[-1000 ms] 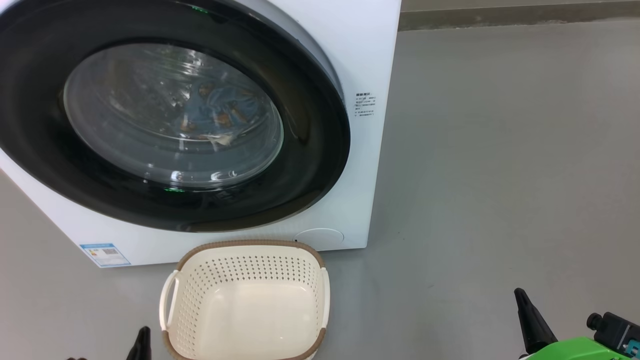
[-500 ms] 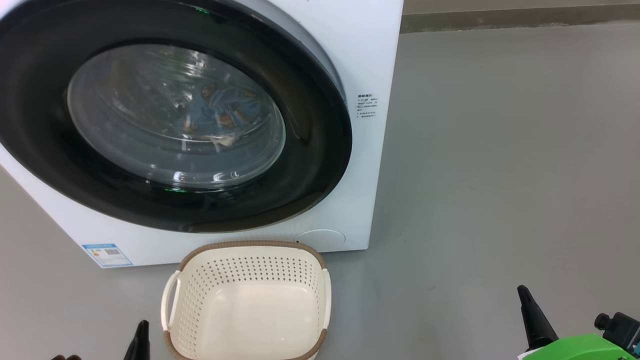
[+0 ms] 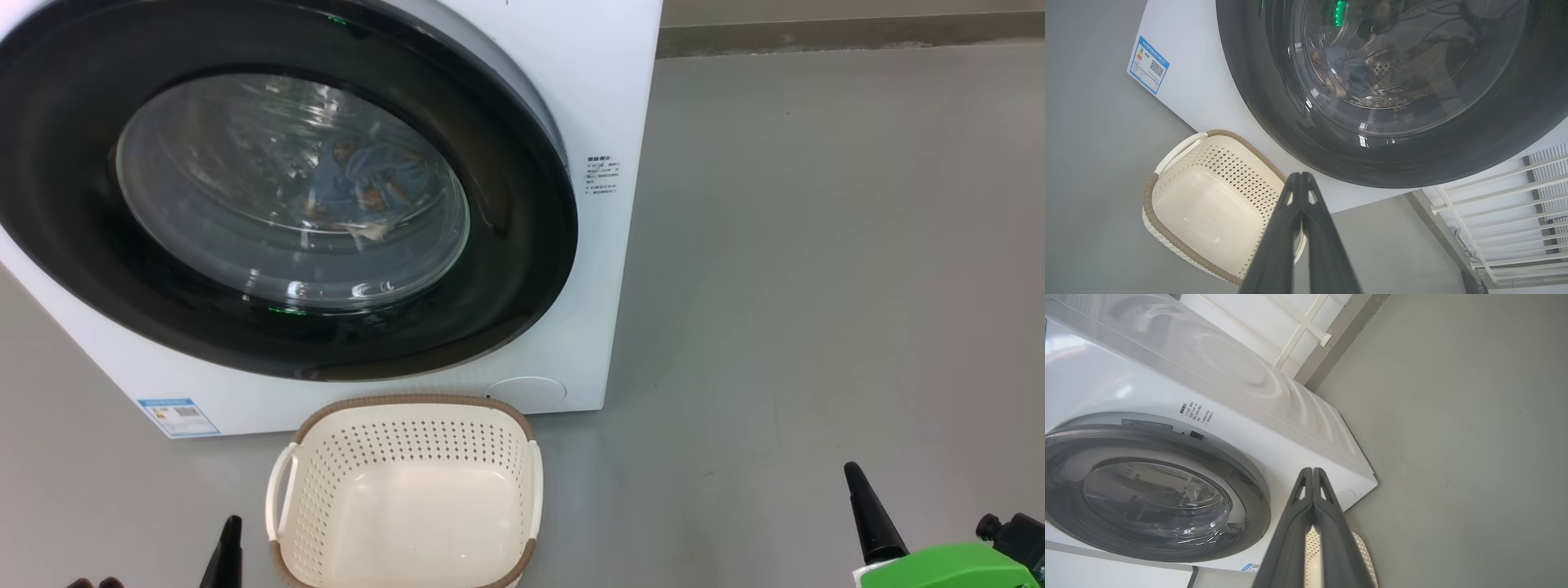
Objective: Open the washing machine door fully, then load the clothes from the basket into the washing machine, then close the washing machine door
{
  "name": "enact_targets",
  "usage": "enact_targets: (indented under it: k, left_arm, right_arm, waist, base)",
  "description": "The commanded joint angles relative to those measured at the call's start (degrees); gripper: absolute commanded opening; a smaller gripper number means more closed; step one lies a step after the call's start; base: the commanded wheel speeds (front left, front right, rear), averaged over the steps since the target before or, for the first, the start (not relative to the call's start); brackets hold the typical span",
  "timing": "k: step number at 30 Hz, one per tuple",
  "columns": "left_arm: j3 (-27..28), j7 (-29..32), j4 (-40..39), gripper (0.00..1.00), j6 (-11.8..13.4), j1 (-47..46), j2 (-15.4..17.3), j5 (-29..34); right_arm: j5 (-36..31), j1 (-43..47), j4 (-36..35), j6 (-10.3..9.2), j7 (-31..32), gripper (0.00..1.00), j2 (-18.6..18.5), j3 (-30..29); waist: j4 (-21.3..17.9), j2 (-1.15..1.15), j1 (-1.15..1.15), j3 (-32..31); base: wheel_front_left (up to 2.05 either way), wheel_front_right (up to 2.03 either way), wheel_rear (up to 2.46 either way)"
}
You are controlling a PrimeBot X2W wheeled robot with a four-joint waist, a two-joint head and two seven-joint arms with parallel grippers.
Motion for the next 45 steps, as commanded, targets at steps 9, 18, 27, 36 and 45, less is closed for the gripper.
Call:
enact_targets:
  k: [9,18,27,36,45]
  left_arm:
    - [2.3,2.0,-1.9,0.0,-0.1,-3.5,0.3,-6.3]
    - [3.0,3.3,-2.1,0.0,-0.1,-4.1,0.0,-10.7]
    - [3.8,4.9,-2.4,0.0,-0.1,-4.7,-0.3,-15.7]
    - [4.6,6.4,-2.6,0.0,-0.1,-5.3,-0.7,-20.7]
    - [5.4,7.9,-2.9,0.0,-0.1,-6.0,-1.0,-25.7]
  right_arm:
    - [6.5,-3.0,-2.4,-0.09,2.0,0.0,0.1,-0.4]
    - [10.8,-3.3,-2.9,-0.09,3.3,0.0,0.5,-0.9]
    - [15.6,-3.6,-3.5,-0.1,4.9,0.0,1.0,-1.5]
    - [20.4,-4.0,-4.1,-0.11,6.4,0.0,1.6,-2.0]
    - [25.2,-4.3,-4.7,-0.12,7.9,0.0,2.1,-2.6]
  waist:
    - [0.2,0.0,-0.01,-0.2]
    - [0.4,0.0,-0.01,-0.4]
    - [0.5,0.0,-0.01,-0.6]
    - [0.7,0.0,-0.01,-0.8]
    - [0.9,0.0,-0.01,-0.9]
  base:
    - [0.0,0.0,0.0]
    - [0.0,0.0,0.0]
    - [0.0,0.0,0.0]
    - [0.0,0.0,0.0]
    - [0.0,0.0,0.0]
